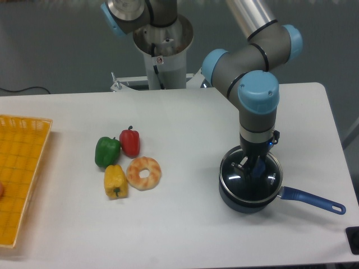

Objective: Open the lid
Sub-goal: 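Lift the glass lid up off the saucepan by its knob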

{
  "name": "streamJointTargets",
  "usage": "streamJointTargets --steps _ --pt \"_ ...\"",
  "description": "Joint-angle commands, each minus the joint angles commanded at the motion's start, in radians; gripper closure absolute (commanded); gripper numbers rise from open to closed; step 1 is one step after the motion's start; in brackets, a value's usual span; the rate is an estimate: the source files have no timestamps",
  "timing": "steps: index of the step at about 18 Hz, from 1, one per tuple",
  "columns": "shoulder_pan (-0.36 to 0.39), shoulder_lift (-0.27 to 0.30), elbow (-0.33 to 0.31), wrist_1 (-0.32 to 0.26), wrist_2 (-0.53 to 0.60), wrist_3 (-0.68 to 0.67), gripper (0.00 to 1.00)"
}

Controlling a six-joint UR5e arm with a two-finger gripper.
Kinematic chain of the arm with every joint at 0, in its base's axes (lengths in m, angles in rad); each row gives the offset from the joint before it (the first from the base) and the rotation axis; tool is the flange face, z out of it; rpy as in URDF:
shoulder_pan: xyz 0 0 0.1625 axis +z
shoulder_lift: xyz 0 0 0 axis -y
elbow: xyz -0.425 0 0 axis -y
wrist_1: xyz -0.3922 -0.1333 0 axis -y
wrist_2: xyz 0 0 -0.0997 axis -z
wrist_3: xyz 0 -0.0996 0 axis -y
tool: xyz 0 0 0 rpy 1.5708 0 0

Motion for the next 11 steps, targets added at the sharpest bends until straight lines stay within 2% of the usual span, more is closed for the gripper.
streamJointTargets --steps 11 --pt "-0.008 0.015 -0.018 0.001 -0.012 0.173 0.51"
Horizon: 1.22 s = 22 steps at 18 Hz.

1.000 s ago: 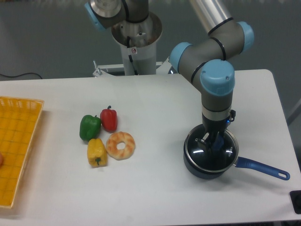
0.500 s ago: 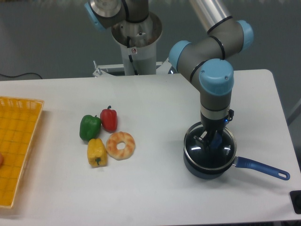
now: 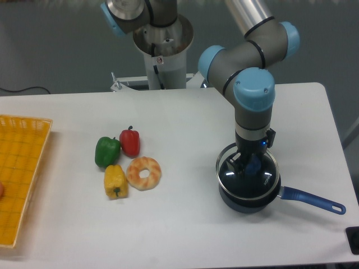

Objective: Open the lid
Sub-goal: 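Lift the glass lid up off the saucepan by its knob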

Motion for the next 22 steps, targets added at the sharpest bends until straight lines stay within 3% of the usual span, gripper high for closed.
streamJointTargets --steps 8,12,22 --pt "-0.029 0.020 -0.003 -0.031 -0.014 0.199 0.52" --pt "-0.029 0.041 -0.034 -0.037 -0.024 0.281 0.52" --pt "-0.038 0.057 -0.061 -0.043 -0.089 0.414 0.52"
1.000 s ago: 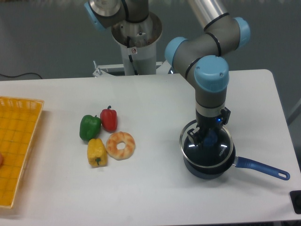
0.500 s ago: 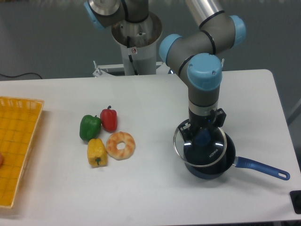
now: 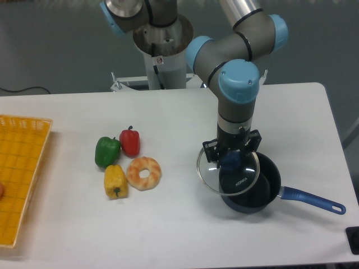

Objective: Open the lid
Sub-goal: 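Lift the glass lid up off the saucepan by its knob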

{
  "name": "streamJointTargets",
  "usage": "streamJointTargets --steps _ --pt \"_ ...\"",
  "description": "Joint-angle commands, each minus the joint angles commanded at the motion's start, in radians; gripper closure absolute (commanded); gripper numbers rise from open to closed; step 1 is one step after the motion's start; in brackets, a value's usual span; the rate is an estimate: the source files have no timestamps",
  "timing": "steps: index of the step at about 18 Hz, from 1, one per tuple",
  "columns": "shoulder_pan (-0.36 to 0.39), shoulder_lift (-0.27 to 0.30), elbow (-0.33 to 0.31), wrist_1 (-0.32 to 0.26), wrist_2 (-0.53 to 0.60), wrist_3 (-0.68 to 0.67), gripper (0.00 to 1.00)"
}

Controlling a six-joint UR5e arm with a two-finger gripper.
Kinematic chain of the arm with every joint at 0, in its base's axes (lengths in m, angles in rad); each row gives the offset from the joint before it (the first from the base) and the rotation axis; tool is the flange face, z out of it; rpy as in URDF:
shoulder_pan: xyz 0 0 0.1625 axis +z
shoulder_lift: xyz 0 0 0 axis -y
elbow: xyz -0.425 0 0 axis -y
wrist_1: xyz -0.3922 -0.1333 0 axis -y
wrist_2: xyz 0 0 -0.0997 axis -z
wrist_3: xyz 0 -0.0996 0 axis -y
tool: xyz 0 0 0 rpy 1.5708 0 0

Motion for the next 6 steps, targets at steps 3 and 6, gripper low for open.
streamJointTargets --steps 3,6 --pt "0.002 0.008 -0.005 -0.014 -0.003 0.052 0.52" --pt "0.006 0.014 -0.006 -0.014 -0.021 0.060 0.52"
